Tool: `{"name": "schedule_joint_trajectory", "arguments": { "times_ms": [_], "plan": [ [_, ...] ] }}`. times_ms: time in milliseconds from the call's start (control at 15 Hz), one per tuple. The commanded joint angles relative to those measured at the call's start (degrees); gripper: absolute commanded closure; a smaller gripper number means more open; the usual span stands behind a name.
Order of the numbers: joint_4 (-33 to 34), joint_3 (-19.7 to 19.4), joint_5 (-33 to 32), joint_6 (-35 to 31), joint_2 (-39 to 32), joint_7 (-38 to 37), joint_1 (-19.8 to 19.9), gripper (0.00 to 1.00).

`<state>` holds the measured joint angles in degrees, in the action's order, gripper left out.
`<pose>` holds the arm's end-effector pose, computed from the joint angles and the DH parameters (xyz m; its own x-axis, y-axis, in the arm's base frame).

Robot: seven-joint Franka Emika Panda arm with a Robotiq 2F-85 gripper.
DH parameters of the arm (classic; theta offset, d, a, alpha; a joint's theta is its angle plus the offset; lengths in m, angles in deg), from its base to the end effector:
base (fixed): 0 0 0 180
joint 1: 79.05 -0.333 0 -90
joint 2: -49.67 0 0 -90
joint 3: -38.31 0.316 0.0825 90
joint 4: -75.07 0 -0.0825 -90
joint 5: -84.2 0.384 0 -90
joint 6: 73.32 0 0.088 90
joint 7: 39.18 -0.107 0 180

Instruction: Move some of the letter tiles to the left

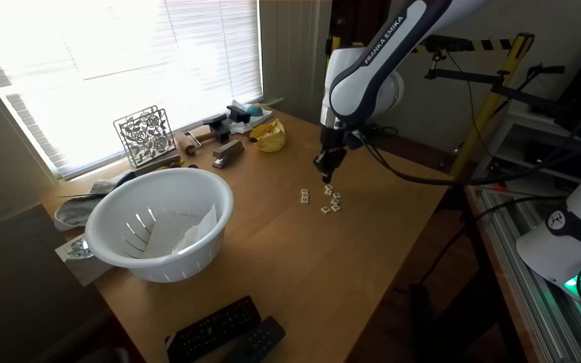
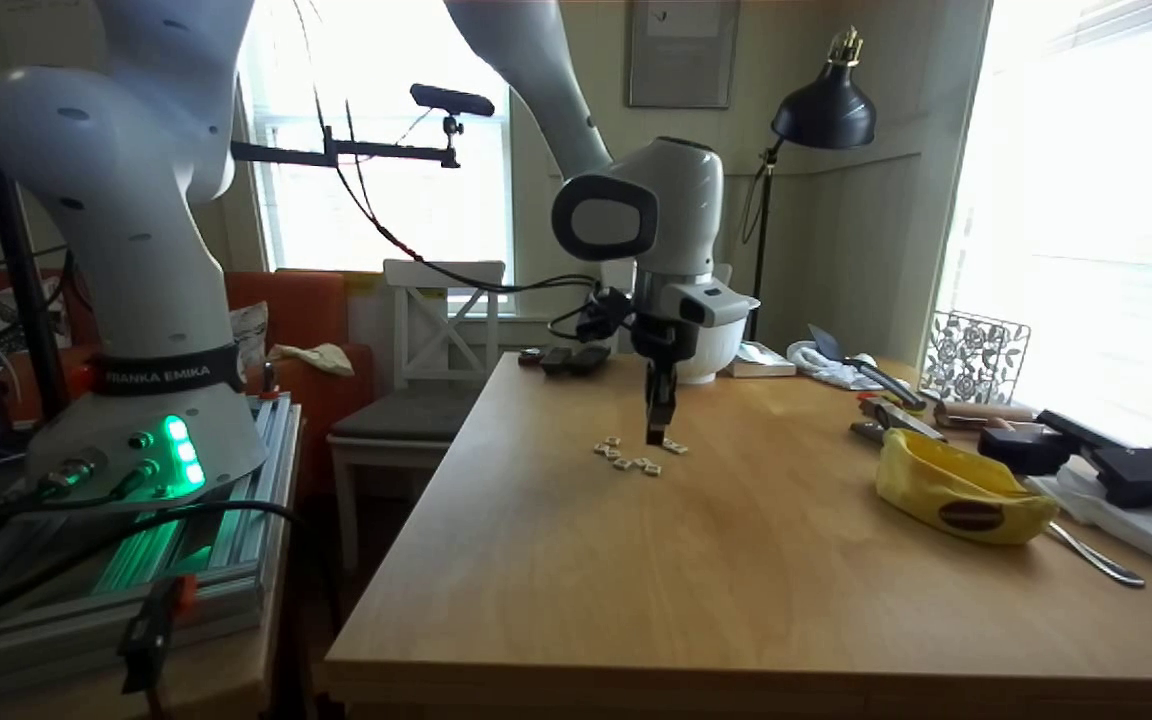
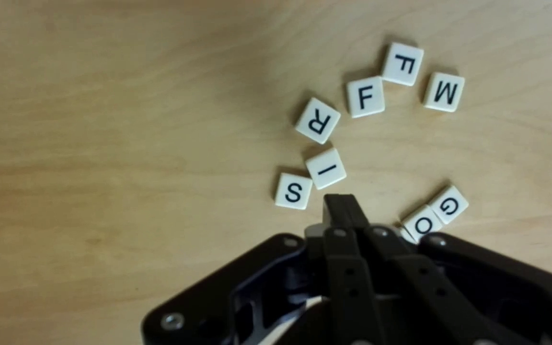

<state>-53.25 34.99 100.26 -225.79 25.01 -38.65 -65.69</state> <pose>0.5157 -0.1638 0.1734 0.8652 -0.5012 -0.0171 -0.5001 -0.8598 -0.1027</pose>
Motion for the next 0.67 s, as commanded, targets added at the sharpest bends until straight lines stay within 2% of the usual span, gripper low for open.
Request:
{"name": "schedule_joint_trajectory", "arguments": {
  "times_ms": [0,333,600],
  "plan": [
    [-0.98,-0.15,2.06,-1.63,-0.46,-2.62,0.05,1.0],
    [-0.94,-0.87,3.26,-1.32,-1.11,-6.1,0.09,1.0],
    [0.63,-0.22,5.21,0.18,-2.58,-5.45,1.39,1.0]
  ]
}}
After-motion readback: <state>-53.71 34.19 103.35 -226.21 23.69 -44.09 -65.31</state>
